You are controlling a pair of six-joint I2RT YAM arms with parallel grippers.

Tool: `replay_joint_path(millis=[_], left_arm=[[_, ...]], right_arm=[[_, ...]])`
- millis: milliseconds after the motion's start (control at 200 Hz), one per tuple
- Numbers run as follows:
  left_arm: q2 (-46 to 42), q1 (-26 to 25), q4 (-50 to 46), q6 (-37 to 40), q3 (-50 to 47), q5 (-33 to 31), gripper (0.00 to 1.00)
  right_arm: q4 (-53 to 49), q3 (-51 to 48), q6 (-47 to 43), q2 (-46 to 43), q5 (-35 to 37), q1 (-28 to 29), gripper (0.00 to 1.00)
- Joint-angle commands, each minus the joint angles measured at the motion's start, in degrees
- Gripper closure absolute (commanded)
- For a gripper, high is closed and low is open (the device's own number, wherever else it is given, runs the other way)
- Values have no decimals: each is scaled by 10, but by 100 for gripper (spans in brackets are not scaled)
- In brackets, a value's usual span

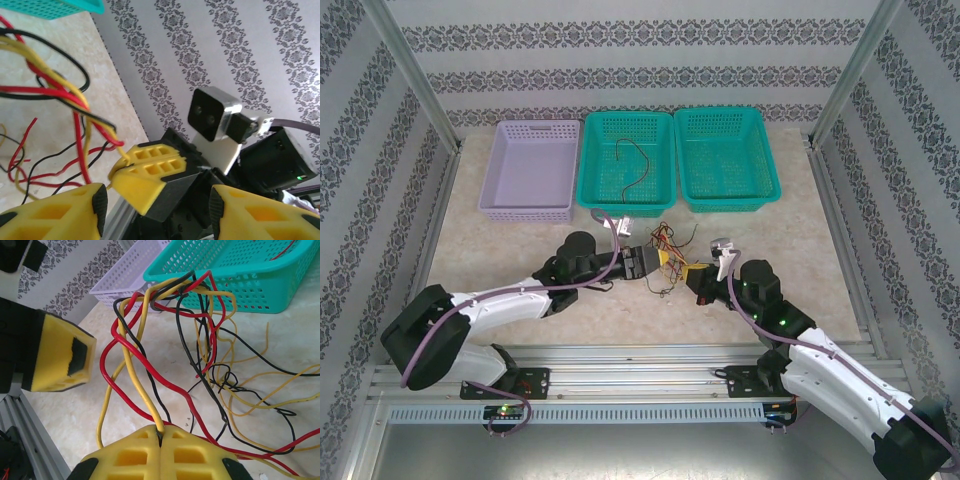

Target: Untangle the cables

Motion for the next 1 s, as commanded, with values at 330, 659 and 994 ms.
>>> replay_joint_path(millis=[330,659,994], left_arm=[[-40,-7,-139,89,10,-55,41],[3,-7,-91,67,18,-59,48],[26,-7,-59,51,14,-70,61]], right_arm=[[15,23,-3,7,-19,12,100],[16,23,-8,21,-17,28,100],[25,23,-13,40,-24,36,100]])
